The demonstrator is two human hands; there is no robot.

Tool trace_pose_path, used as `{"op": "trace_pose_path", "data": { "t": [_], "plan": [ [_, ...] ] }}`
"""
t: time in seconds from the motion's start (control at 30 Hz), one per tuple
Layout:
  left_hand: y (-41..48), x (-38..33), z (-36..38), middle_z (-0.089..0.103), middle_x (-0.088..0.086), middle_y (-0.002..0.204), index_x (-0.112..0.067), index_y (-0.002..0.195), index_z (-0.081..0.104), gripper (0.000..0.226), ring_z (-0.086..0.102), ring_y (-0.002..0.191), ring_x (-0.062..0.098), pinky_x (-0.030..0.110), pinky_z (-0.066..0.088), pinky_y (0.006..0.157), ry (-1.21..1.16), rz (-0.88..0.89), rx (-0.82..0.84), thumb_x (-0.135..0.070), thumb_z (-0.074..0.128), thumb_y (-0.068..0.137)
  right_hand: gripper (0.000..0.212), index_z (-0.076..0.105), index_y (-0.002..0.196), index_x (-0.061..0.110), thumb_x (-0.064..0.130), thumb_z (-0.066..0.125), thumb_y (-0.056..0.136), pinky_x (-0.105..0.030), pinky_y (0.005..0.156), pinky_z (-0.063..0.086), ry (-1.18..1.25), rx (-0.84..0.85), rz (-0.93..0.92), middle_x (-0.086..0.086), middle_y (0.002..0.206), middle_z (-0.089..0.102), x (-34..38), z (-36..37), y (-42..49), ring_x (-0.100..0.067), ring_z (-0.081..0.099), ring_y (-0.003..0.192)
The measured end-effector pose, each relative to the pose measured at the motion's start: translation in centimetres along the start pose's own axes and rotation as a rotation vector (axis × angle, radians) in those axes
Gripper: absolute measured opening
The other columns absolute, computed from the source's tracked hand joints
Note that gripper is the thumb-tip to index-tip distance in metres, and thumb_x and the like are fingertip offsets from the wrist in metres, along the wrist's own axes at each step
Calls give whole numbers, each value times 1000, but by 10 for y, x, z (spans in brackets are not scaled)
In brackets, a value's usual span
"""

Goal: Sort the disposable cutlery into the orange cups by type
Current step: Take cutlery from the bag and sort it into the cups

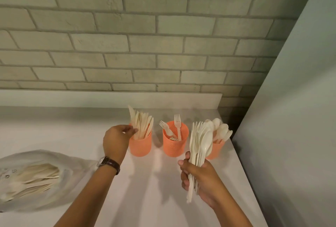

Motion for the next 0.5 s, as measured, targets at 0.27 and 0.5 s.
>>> {"op": "trace_pose_path", "data": {
  "t": [0.27,0.5],
  "plan": [
    [-43,-28,-5,62,-7,77,-27,76,72,6,49,60,6,13,33,54,-70,153,16,-26,76,72,24,47,88,7,-4,66,80,-28,44,41,-271,-125,-85,-4,53,47,8,-6,-1,-20,45,38],
    [-143,-84,33,66,-14,62,-32,62,70,19,45,49,1,9,37,53,-428,142,499,-19,85,62,20,52,71,19,6,58,85,-20,45,48,-613,-313,-219,4,48,56,0,1,-1,-3,56,43]
  ]
}}
Point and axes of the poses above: each hand's wrist, its own y-axis towards the middle knuckle, its own z-axis out of the palm, x = y × z, the point moved 3 cm from there along y, towards the middle knuckle
